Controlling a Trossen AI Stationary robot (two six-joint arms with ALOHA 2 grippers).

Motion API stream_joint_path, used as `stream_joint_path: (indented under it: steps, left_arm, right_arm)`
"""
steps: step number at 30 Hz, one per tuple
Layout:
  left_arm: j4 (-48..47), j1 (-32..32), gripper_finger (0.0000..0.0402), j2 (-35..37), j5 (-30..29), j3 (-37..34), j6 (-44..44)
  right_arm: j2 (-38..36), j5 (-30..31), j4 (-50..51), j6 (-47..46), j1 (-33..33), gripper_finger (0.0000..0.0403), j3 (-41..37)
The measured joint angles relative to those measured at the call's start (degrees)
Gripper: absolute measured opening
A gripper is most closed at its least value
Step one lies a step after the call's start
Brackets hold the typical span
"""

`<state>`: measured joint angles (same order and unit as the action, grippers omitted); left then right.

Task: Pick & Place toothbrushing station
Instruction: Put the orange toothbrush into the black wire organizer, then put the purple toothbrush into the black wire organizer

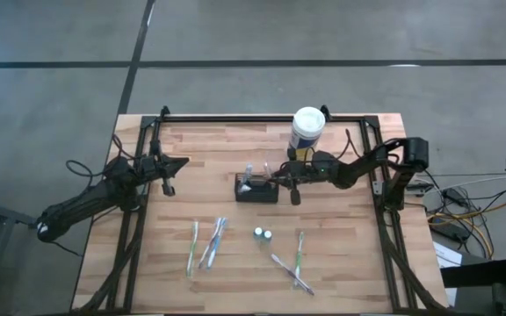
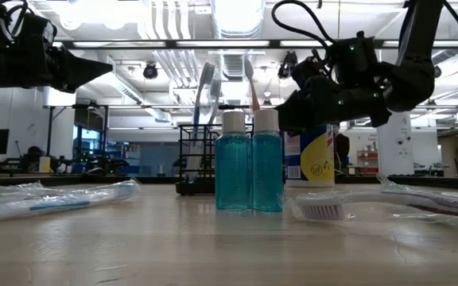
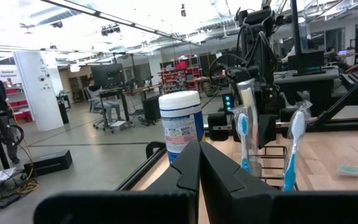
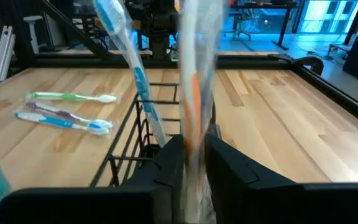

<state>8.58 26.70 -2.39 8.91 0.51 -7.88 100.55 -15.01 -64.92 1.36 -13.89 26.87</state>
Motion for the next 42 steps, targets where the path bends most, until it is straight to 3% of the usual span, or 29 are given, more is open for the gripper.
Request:
stream_joint_path:
  steps: [15,23,28,33,36,42]
  left_arm:
    - [0.0,0.0,0.001,0.0,0.0,0.0,0.3]
    - [0.0,0.0,0.001,0.0,0.0,0.0,0.4]
    - [0.1,0.0,0.001,0.0,0.0,0.0,0.4]
    - [0.2,0.0,0.001,0.0,0.0,0.0,0.7]
    - [0.3,0.0,0.001,0.0,0.0,0.0,1.7]
    - [0.3,0.0,0.001,0.0,0.0,0.0,2.8]
  right_arm:
    - [-1.2,0.0,0.0,-1.3,0.0,0.0126,0.0]
    - [-7.5,0.0,2.1,-1.3,0.0,0.0155,0.0]
    - [-17.7,0.0,8.3,-1.4,0.3,0.0161,-0.2]
    - [-32.0,0.0,17.5,-1.0,0.6,0.0142,-0.4]
    - [-41.3,0.8,27.6,-0.3,0.6,0.012,-0.4]
    - [-58.0,8.7,46.5,3.0,3.0,0.0049,-1.7]
